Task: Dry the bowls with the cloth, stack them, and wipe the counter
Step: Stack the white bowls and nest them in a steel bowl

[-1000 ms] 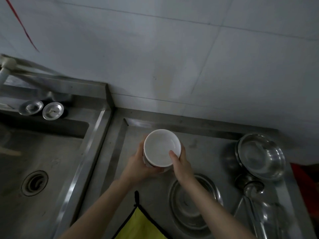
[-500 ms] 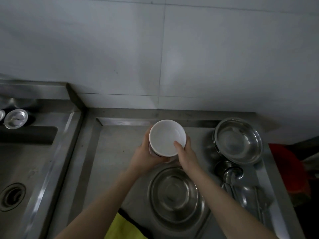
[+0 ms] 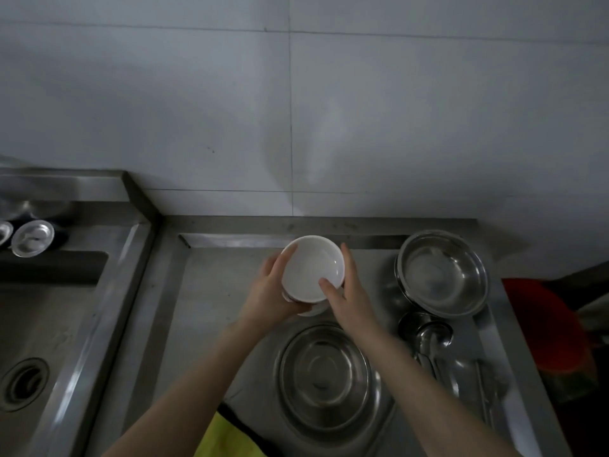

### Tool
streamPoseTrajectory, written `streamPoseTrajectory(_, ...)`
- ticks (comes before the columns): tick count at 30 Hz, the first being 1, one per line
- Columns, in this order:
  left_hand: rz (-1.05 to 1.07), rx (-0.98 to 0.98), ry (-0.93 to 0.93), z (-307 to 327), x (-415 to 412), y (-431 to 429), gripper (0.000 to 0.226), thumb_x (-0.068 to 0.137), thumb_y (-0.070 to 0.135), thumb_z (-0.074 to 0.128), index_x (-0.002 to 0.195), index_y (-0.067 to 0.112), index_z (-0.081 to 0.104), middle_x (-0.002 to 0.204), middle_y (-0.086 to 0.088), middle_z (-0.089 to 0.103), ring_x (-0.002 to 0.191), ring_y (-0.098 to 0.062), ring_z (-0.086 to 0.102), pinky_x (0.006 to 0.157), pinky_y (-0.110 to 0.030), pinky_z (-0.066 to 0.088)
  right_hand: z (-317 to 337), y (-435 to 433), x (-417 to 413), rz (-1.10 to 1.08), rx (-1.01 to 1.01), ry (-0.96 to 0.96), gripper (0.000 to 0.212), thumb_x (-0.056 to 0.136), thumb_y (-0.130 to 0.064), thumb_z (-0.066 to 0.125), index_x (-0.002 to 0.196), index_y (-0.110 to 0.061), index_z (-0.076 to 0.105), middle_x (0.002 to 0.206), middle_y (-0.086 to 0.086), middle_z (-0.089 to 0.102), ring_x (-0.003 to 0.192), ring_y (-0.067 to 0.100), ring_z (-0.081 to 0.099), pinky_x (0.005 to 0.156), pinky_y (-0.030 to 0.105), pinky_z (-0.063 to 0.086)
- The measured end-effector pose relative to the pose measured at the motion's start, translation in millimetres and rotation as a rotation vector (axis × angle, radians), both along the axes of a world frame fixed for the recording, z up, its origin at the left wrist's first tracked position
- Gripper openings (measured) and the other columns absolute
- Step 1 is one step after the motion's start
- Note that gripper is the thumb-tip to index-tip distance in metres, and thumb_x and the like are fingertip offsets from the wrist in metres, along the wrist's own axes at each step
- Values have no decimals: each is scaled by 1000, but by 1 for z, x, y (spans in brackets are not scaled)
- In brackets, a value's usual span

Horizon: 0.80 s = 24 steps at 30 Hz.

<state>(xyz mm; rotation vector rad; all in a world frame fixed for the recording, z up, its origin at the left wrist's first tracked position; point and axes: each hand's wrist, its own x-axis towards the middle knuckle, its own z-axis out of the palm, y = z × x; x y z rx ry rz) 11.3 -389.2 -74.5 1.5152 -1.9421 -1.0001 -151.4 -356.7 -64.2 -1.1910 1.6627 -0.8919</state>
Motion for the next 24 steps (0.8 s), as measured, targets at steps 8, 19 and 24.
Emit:
streamPoseTrajectory(8,35,-17,-81,6,-1,-2,108,56,35,93,147,20,36,142,-7,47,125,-27,48,93,-27,36,2,-6,-2,18,32,8,76,92,-30,58,151,-34,9,152,-4,31,135,17,35,110,36,34)
streamPoseTrajectory(19,-27,-178,-142,38,-30,-2,106,53,39,93,143,17,41,136,-6,55,122,-26,53,98,-36,42,29,3,-40,-30,-65,40,67,95,-22,55,150,-27,18,142,-2,42,123,8,41,97,22,32)
streamPoseTrajectory(24,-110,-201,-71,48,-91,-4,115,52,40,92,149,23,32,138,-2,55,122,-23,53,94,-33,44,41,14,-97,-156,-102,139,57,96,-19,53,147,-22,28,134,7,53,120,24,50,90,27,39)
